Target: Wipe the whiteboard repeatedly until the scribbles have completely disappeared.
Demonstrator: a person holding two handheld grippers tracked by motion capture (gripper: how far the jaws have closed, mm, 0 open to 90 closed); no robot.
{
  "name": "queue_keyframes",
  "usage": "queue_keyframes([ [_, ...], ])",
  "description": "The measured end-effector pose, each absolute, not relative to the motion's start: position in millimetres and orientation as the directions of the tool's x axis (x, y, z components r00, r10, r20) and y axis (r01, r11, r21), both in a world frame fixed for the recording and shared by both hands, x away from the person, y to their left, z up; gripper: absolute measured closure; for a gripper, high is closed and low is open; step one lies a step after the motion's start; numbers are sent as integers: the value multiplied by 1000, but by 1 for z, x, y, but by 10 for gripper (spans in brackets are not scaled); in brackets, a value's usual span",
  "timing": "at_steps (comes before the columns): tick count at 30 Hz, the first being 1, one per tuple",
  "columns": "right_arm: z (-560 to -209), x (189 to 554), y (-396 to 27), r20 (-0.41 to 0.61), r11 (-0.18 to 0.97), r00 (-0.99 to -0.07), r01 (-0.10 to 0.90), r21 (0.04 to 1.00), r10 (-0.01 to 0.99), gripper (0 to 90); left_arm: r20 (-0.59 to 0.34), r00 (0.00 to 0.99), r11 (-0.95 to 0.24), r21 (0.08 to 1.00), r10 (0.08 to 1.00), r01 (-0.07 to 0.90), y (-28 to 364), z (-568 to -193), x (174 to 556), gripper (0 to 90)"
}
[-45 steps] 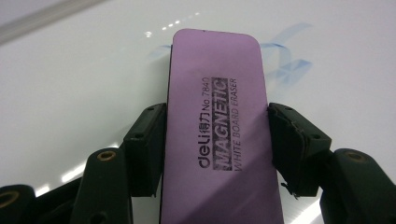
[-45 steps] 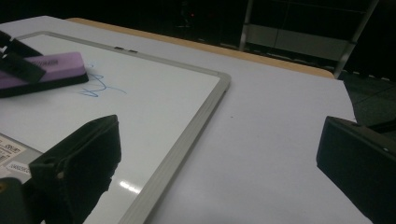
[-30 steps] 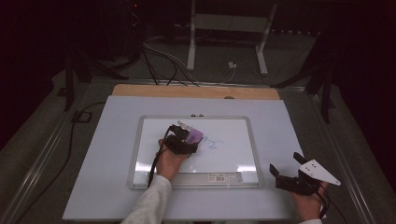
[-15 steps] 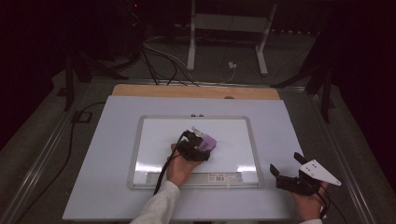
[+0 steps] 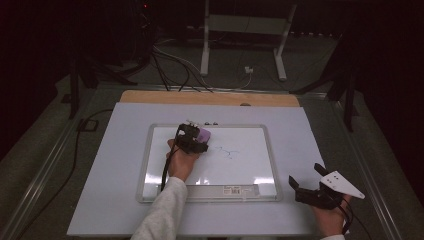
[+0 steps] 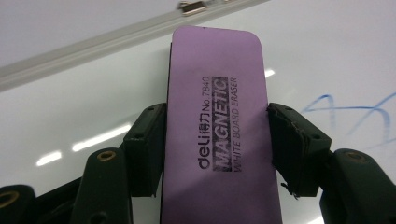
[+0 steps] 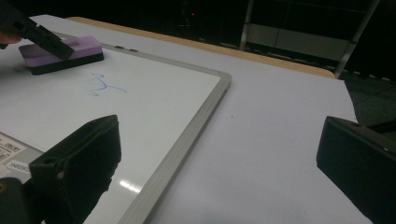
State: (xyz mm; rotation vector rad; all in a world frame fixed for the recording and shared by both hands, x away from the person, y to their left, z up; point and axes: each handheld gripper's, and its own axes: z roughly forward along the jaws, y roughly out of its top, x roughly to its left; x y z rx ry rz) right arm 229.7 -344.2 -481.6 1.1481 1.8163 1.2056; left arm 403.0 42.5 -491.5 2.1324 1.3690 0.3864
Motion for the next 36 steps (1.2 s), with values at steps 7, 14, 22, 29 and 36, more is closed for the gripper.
queue_keyframes([
  [7, -481, 230, -344, -57, 188, -393, 303, 934, 918, 5, -72, 571, -420, 603, 818, 678, 13, -491, 381, 419],
  [14, -481, 229, -346, -57, 185, -388, 301, 936, 920, 5, -40, 549, -416, 608, 835, 677, 24, -491, 382, 419],
  [22, -482, 229, -346, -55, 184, -388, 305, 934, 920, 5, -45, 420, -309, 607, 906, 732, 63, -492, 400, 419],
  [29, -482, 230, -343, -61, 194, -396, 304, 933, 916, 5, -24, 491, -377, 607, 871, 699, 31, -491, 393, 420],
  [36, -482, 229, -344, -56, 187, -392, 306, 934, 918, 5, -33, 595, -455, 611, 803, 648, -10, -491, 374, 419],
])
